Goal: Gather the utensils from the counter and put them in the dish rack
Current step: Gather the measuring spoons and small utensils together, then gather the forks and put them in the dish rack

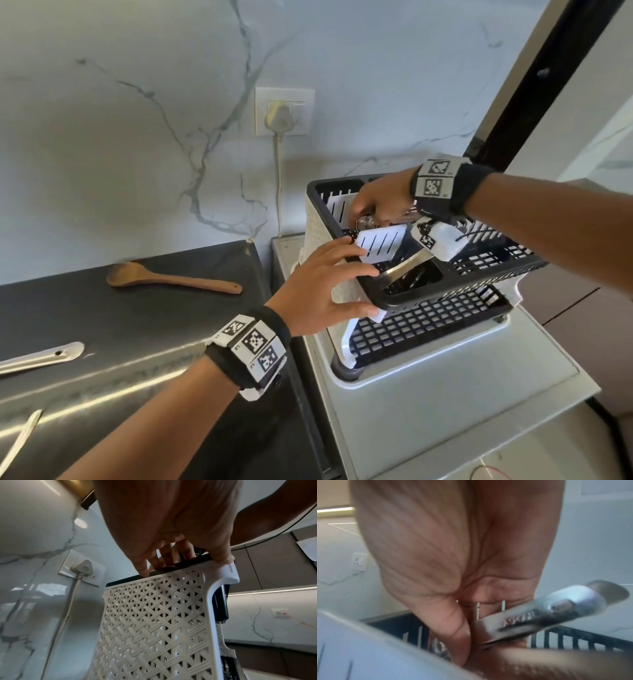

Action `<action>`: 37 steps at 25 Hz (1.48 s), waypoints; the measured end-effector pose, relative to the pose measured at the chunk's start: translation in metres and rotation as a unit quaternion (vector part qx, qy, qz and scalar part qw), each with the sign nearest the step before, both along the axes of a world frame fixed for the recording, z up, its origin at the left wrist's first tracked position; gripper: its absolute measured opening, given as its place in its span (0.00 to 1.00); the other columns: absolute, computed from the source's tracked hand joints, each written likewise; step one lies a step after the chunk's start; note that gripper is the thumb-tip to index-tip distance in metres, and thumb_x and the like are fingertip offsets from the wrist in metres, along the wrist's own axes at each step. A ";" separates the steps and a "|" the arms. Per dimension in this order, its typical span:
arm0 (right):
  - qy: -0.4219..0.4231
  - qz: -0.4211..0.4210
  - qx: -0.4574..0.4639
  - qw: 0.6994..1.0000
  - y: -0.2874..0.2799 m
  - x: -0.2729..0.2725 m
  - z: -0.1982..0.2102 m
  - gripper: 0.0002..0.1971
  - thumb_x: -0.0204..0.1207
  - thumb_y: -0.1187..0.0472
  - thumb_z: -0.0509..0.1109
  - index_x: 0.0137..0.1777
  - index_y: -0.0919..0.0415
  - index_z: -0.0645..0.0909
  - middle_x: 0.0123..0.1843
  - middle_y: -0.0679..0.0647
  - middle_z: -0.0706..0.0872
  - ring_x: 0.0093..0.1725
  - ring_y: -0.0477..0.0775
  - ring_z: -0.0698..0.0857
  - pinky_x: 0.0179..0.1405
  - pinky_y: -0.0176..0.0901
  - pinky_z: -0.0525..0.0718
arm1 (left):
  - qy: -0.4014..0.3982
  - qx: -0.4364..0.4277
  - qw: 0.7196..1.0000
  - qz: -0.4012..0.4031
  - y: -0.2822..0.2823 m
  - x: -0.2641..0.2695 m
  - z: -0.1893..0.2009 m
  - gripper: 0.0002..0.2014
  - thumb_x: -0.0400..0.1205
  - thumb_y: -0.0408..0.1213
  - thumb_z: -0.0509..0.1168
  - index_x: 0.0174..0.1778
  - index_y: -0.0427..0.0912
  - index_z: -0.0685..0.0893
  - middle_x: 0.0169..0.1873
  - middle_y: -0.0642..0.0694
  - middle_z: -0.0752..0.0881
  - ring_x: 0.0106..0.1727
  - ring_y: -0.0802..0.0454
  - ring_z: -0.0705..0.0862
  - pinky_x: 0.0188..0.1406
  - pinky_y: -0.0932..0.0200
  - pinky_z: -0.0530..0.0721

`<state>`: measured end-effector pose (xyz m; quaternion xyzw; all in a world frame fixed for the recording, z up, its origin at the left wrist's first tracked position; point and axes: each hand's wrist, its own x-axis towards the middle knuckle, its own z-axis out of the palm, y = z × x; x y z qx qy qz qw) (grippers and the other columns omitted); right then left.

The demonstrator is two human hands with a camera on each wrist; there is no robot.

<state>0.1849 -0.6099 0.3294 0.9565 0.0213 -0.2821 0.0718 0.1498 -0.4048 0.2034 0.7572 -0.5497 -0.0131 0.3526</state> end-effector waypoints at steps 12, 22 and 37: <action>0.112 0.039 -0.050 0.992 0.013 0.020 -0.022 0.26 0.85 0.71 0.55 0.81 0.52 0.71 0.78 0.51 0.78 0.77 0.56 0.76 0.76 0.47 0.72 | 0.094 -0.045 0.995 0.006 -0.005 0.001 -0.004 0.26 0.70 0.56 0.77 0.64 0.56 0.87 0.71 0.54 0.77 0.82 0.57 0.61 0.80 0.48 0.62; -0.008 -0.024 0.011 1.000 0.005 0.008 0.004 0.19 0.82 0.65 0.61 0.67 0.46 0.83 0.46 0.50 0.93 0.37 0.51 0.89 0.57 0.51 0.87 | 0.086 -0.037 0.996 0.004 -0.004 0.000 0.000 0.27 0.71 0.56 0.76 0.67 0.56 0.86 0.72 0.52 0.77 0.81 0.56 0.62 0.79 0.44 0.64; -0.173 0.111 0.193 0.959 0.204 0.014 0.002 0.14 0.80 0.56 0.70 0.64 0.46 0.86 0.52 0.46 0.90 0.49 0.48 0.84 0.61 0.41 0.77 | 0.095 0.103 0.965 0.222 0.237 0.006 -0.061 0.21 0.75 0.55 0.68 0.61 0.50 0.88 0.64 0.47 0.83 0.67 0.48 0.80 0.71 0.48 0.76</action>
